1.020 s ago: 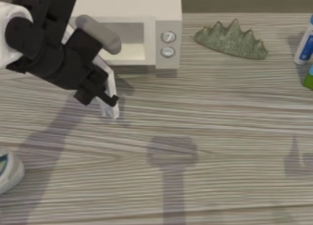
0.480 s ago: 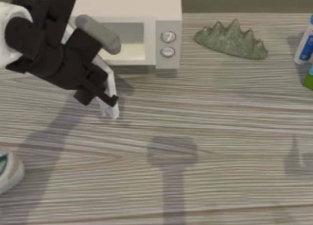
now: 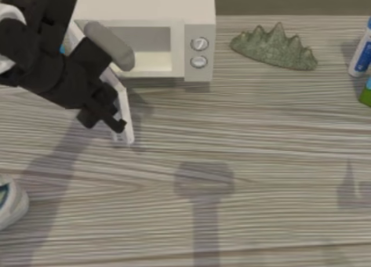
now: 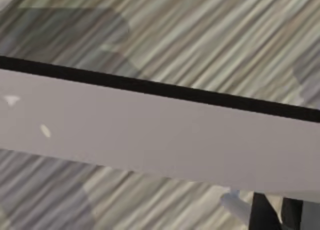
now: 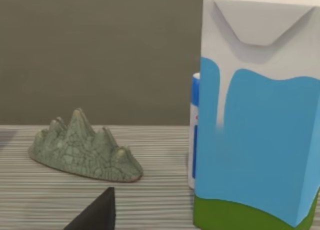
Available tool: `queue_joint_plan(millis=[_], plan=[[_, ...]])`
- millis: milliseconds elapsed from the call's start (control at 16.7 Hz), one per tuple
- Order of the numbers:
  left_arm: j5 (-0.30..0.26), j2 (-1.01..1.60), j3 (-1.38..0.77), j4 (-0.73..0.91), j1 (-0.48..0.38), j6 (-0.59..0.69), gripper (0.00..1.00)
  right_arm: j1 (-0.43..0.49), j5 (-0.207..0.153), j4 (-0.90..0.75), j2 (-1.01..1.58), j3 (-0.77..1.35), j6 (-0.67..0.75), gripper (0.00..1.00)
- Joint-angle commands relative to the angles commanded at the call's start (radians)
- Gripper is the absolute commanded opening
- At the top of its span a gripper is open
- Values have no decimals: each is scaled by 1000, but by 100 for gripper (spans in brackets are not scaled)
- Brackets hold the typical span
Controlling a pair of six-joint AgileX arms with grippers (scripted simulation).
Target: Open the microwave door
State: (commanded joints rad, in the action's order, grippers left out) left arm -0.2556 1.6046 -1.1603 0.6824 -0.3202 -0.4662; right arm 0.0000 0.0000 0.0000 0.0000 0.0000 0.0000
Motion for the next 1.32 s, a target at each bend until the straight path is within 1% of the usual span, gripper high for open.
queue_joint_plan(millis=[240, 1320], plan=[[-40, -23, 7, 16, 38, -84, 0, 0, 0, 0, 0, 0, 0, 100], [-41, -24, 7, 16, 39, -85, 0, 0, 0, 0, 0, 0, 0, 100]])
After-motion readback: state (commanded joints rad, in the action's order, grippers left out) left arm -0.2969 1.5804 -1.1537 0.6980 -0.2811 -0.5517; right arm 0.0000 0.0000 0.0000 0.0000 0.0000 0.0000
